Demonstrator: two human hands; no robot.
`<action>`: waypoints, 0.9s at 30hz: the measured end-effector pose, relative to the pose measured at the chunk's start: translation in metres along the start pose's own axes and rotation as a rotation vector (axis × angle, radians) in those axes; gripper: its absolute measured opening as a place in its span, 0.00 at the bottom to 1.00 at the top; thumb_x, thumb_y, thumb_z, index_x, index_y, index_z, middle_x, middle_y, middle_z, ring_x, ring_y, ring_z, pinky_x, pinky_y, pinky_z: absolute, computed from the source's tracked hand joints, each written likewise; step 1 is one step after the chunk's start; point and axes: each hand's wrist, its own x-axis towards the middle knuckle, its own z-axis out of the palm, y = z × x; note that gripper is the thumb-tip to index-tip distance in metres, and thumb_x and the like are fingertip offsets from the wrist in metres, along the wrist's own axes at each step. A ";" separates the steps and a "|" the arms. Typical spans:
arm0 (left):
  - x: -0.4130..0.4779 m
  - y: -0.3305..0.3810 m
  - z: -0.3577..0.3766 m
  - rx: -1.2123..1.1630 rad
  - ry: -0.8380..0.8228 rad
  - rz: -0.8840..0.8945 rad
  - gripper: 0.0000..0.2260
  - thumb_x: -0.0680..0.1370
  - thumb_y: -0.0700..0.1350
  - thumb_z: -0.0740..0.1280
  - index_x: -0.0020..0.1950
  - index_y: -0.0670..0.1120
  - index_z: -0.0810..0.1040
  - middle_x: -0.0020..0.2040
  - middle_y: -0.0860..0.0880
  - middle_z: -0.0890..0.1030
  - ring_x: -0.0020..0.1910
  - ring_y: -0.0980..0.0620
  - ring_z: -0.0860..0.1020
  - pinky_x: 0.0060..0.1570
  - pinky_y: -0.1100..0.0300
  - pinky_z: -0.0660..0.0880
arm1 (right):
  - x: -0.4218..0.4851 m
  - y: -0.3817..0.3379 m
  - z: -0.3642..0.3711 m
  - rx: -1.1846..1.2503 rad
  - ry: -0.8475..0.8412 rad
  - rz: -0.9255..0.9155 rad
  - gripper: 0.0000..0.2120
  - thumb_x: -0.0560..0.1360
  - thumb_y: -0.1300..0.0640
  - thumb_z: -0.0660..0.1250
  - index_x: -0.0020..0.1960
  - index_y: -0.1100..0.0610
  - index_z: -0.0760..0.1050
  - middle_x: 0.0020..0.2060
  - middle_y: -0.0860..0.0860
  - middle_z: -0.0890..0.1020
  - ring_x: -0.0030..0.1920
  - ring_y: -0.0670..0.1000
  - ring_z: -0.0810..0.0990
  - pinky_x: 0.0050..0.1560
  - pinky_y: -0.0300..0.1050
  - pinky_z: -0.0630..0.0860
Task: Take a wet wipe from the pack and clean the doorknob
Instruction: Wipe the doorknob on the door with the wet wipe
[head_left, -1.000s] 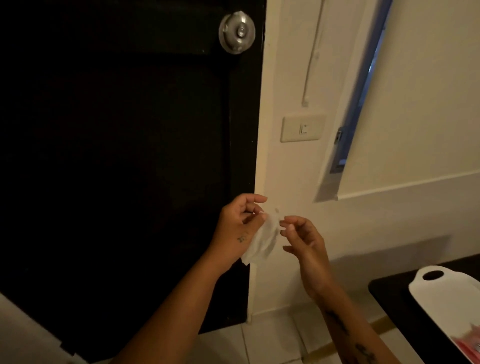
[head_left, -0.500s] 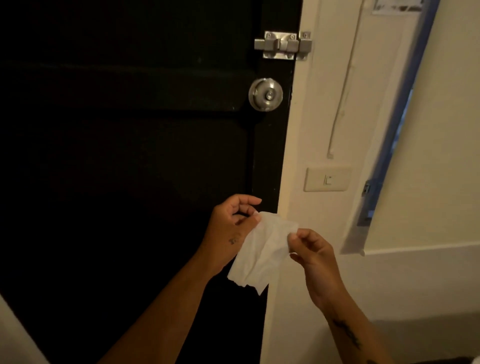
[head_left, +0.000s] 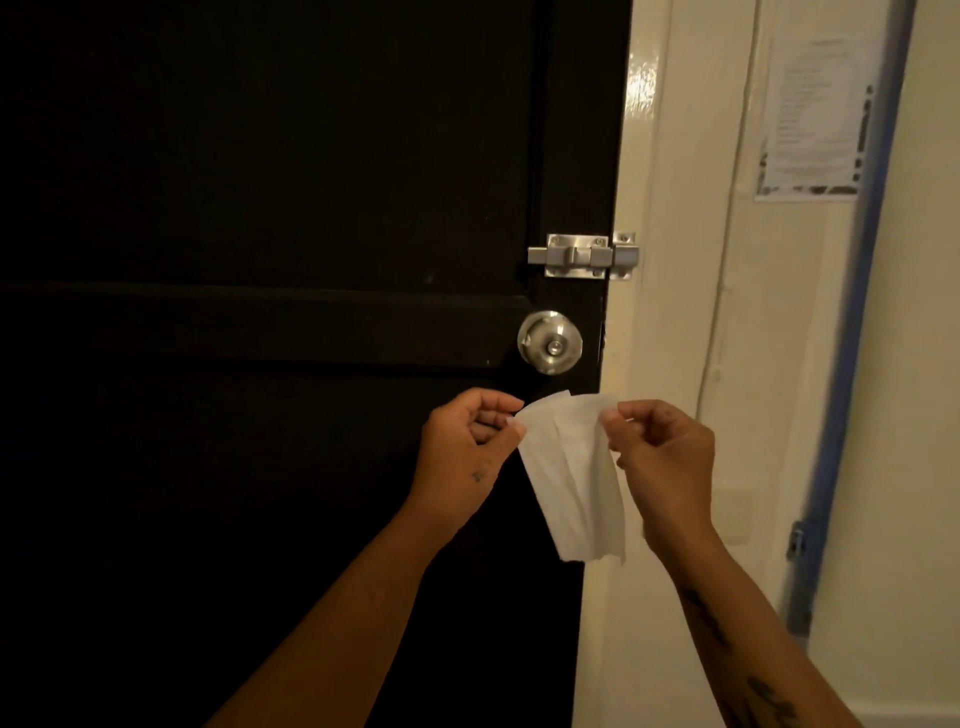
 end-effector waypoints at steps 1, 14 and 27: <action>0.007 0.003 0.001 0.005 0.014 0.022 0.08 0.73 0.37 0.69 0.44 0.51 0.77 0.41 0.52 0.79 0.39 0.57 0.78 0.39 0.67 0.78 | 0.010 -0.004 0.003 -0.019 0.013 -0.026 0.07 0.70 0.61 0.69 0.35 0.51 0.78 0.34 0.54 0.81 0.36 0.56 0.78 0.43 0.51 0.79; 0.083 0.033 0.016 0.181 0.231 0.120 0.05 0.73 0.36 0.68 0.46 0.45 0.78 0.38 0.54 0.76 0.39 0.56 0.76 0.43 0.64 0.76 | 0.073 -0.029 0.043 -0.021 0.092 -0.119 0.05 0.72 0.62 0.67 0.39 0.54 0.76 0.33 0.48 0.78 0.36 0.50 0.78 0.38 0.35 0.76; 0.091 0.018 0.003 0.117 0.162 0.115 0.05 0.76 0.39 0.65 0.50 0.48 0.76 0.44 0.53 0.77 0.43 0.56 0.77 0.43 0.66 0.76 | 0.053 -0.002 0.072 -0.301 -0.026 -0.424 0.17 0.73 0.54 0.66 0.60 0.58 0.71 0.56 0.56 0.77 0.54 0.51 0.73 0.53 0.36 0.66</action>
